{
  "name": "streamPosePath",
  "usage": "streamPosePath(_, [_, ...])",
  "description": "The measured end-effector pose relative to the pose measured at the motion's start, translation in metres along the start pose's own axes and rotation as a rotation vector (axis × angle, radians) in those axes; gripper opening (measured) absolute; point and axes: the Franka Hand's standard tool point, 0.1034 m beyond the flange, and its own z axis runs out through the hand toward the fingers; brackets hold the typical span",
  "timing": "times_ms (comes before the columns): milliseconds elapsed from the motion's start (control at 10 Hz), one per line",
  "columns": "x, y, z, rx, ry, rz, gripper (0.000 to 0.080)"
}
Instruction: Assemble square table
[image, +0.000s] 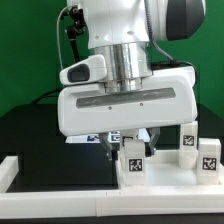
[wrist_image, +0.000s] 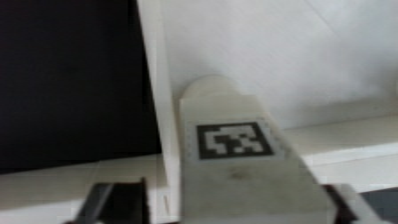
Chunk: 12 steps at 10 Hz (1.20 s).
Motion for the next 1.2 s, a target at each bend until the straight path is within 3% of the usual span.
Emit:
streamPosePath(100, [0.0,-0.0004,0.0001,0.001,0.0,0.072,0.0338])
streamPosePath(200, [0.0,-0.0005,0.0001,0.002,0.0,0.137,0.0287])
streamPosePath(400, [0.0007,-0.0003,-0.0005,0.002,0.002,0.231,0.0287])
streamPosePath(800, [-0.0003,0.0019,-0.0008,0.008,-0.009,0.718,0.0288])
streamPosePath(1200, [-0.0031,-0.0052,0.0021,0.062,-0.048,1.301,0.0291])
